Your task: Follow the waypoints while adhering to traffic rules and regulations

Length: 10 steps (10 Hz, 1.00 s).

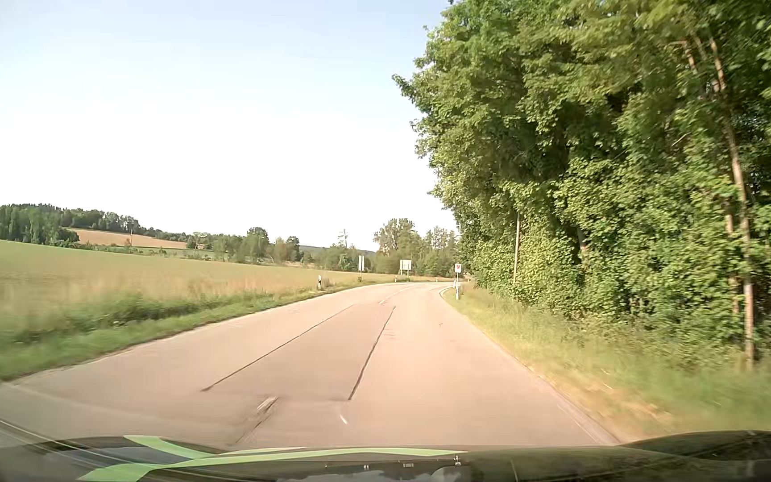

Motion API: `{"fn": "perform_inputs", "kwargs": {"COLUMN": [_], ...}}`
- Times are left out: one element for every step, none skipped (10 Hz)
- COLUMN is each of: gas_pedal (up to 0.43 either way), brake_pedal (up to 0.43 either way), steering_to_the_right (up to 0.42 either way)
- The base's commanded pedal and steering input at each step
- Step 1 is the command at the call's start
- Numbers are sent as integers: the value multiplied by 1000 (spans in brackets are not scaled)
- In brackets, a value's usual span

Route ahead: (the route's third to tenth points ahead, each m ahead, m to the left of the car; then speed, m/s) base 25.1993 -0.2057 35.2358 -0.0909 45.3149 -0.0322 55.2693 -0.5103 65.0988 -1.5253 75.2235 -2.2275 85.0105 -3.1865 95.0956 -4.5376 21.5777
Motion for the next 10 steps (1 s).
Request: {"fn": "perform_inputs", "kwargs": {"gas_pedal": [0,20,39,59,79,118,130,130,150,157], "brake_pedal": [0,0,0,0,0,0,0,0,0,0], "steering_to_the_right": [-5,-5,-4,-3,-1,1,3,4,4,4]}}
